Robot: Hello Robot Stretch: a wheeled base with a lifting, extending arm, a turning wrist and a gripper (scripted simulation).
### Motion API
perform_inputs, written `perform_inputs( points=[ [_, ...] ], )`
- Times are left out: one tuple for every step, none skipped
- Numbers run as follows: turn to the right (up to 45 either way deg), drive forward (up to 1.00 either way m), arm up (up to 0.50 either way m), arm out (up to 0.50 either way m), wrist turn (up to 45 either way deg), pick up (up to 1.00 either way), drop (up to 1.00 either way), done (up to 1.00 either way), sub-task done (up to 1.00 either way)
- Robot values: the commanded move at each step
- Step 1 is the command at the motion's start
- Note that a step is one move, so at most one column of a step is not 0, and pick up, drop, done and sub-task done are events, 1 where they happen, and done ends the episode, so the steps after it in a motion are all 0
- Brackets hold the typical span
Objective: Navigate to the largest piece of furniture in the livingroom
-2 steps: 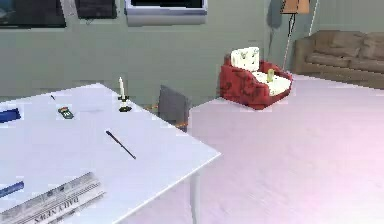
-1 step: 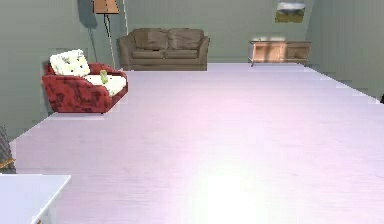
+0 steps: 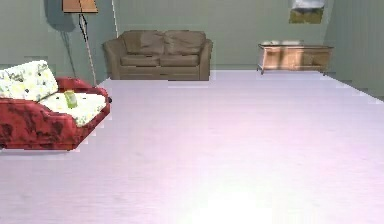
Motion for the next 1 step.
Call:
perform_inputs(
  points=[
    [0.0,1.0,0.0,0.0,0.0,0.0,0.0,0.0,0.0]
  ],
)
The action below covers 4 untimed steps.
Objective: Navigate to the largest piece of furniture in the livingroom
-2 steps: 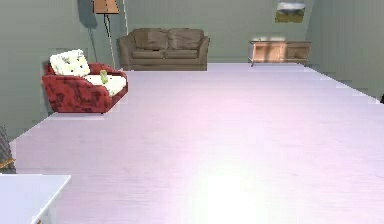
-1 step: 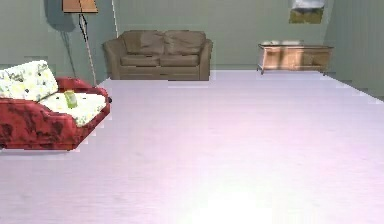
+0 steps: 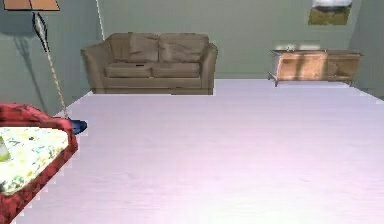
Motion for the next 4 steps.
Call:
perform_inputs(
  points=[
    [3.0,0.0,0.0,0.0,0.0,0.0,0.0,0.0,0.0],
    [0.0,1.0,0.0,0.0,0.0,0.0,0.0,0.0,0.0],
    [0.0,1.0,0.0,0.0,0.0,0.0,0.0,0.0,0.0],
    [0.0,1.0,0.0,0.0,0.0,0.0,0.0,0.0,0.0]
  ],
)
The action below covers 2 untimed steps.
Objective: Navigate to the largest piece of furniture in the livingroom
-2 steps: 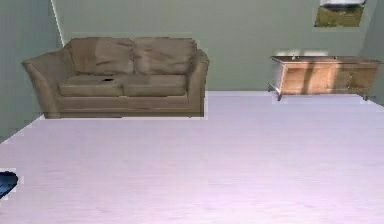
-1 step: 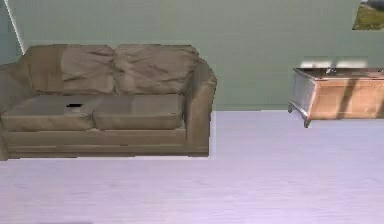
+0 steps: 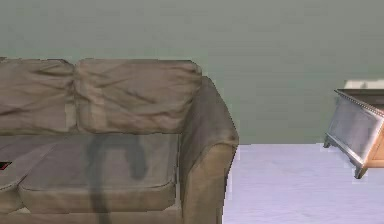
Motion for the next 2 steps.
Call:
perform_inputs(
  points=[
    [-3.0,0.0,0.0,0.0,0.0,0.0,0.0,0.0,0.0],
    [0.0,0.25,0.0,0.0,0.0,0.0,0.0,0.0,0.0]
  ],
)
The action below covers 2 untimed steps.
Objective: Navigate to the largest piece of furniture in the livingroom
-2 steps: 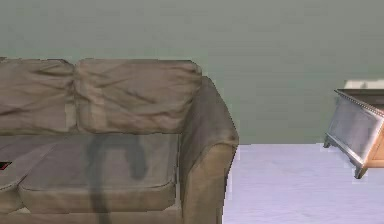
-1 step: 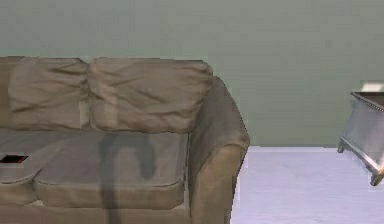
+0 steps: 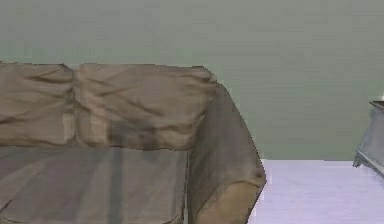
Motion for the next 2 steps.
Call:
perform_inputs(
  points=[
    [-36.0,0.0,0.0,0.0,0.0,0.0,0.0,0.0,0.0],
    [0.0,0.0,0.0,0.0,0.0,0.0,0.0,1.0,0.0]
  ],
)
